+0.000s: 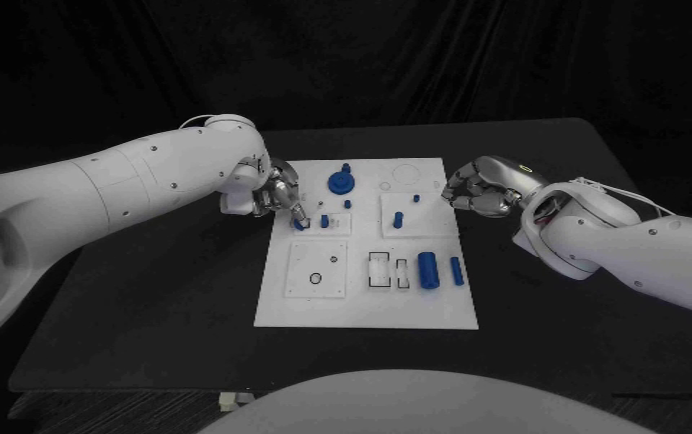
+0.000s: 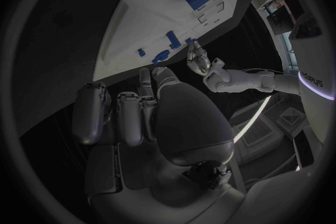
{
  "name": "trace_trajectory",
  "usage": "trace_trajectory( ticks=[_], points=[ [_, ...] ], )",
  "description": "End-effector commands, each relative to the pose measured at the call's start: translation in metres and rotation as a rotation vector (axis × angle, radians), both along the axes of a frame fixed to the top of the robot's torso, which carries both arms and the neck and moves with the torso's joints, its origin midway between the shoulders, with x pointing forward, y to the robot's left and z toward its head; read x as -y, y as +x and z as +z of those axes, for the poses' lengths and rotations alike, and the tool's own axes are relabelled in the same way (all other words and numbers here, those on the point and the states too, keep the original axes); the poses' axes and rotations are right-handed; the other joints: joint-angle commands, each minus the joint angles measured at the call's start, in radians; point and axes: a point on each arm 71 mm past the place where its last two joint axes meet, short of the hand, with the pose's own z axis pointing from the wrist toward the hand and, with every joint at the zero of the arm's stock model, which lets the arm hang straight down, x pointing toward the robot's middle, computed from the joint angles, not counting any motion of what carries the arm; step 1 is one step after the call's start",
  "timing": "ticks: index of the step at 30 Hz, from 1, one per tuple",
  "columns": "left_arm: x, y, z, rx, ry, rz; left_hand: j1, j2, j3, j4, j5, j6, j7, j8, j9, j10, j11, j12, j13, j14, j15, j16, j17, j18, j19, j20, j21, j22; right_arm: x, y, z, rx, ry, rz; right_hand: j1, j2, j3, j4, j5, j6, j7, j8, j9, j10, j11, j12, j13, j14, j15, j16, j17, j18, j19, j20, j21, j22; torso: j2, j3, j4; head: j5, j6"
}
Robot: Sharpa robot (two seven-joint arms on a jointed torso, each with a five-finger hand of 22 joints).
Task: Assemble the parts on the task board
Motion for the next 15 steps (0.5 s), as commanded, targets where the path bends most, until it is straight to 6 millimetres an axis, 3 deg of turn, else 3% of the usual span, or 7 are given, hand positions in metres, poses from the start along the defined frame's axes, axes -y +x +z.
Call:
trace_trajectory(
  ticks=[1,15],
  points=[
    [0.002,0.003,0.003,0.077,-0.052,0.034,-0.002,0.001,0.018,-0.019,-0.003,-0.005,-0.007,0.007,0.003,0.102,-0.005,0.006,0.263,0.104,-0.008,0.007,0.263,0.015,0.004,-0.004,0.002,0.173,0.001,0.000,-0.002,-0.010,-0.007,-0.013,0.008,0.004,0.008,0.000,0.005,0.005,0.000,-0.001,0.001,0.033,-0.008,-0.003,-0.019,0.053,-0.006,-0.003,-0.001,0.015,0.004,0.009,-0.002,0.180,0.000,-0.0001,0.0000,0.000,0.000],
    [-0.008,-0.008,0.009,0.193,-0.093,0.114,-0.016,0.006,0.016,-0.006,-0.006,0.000,-0.012,0.017,0.010,0.102,-0.011,0.006,0.263,0.104,-0.014,0.007,0.263,0.011,0.020,-0.008,0.018,0.178,0.004,-0.001,-0.001,-0.007,-0.007,-0.023,0.007,0.003,0.009,-0.001,0.005,0.005,0.000,-0.001,0.002,0.032,-0.008,-0.004,-0.021,0.053,-0.006,-0.003,-0.001,0.016,0.004,0.009,-0.003,0.180,0.001,0.0000,-0.0002,-0.001,0.000]
  ],
)
